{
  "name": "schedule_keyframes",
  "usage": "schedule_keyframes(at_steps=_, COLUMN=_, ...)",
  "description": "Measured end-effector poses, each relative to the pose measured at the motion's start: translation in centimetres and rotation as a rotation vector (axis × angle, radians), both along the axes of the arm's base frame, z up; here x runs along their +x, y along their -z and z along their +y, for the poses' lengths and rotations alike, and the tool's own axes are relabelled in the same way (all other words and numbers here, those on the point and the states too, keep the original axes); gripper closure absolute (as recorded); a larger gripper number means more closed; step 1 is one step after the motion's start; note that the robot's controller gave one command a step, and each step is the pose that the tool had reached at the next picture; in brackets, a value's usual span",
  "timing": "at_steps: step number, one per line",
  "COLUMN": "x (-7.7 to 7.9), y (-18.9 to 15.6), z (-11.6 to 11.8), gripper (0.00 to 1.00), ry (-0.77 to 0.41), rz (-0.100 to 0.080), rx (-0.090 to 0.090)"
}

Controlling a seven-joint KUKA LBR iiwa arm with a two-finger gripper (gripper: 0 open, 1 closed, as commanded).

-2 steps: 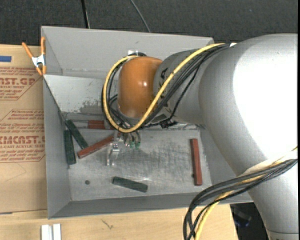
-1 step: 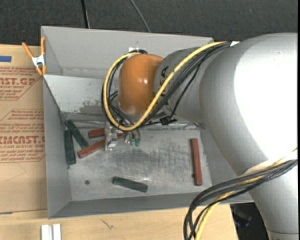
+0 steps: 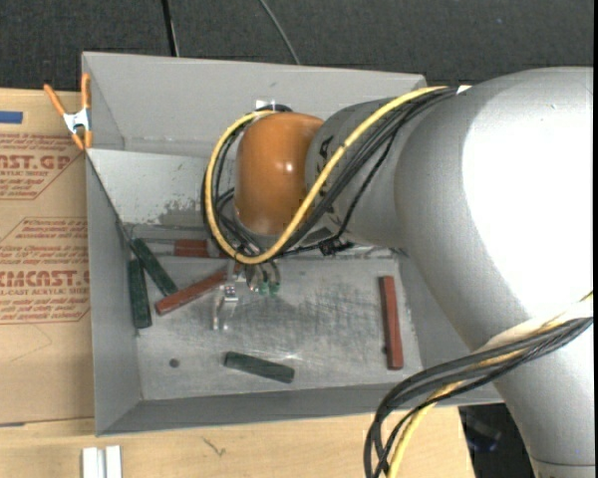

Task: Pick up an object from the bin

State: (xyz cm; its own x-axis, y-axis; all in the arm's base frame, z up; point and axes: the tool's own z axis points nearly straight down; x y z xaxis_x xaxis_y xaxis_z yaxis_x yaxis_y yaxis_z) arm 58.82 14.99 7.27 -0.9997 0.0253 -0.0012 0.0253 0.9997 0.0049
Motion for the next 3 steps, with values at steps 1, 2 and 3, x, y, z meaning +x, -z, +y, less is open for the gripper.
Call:
schedule_keyframes(at_steps=1, x=0.51, y=-0.56, z=0.02, gripper=1.0, ry=0.001, rz=-0.018, rx=0.003)
schedule_keyframes(at_steps=2, x=0.01, y=-0.02, z=0.03, gripper=0.0, ry=0.0, rz=-0.001, rx=0.0)
schedule_keyframes(at_steps=3, x=0.61, y=-0.61, z=0.03, gripper=1.0, ry=-0.001, rz=-0.023, rx=0.003)
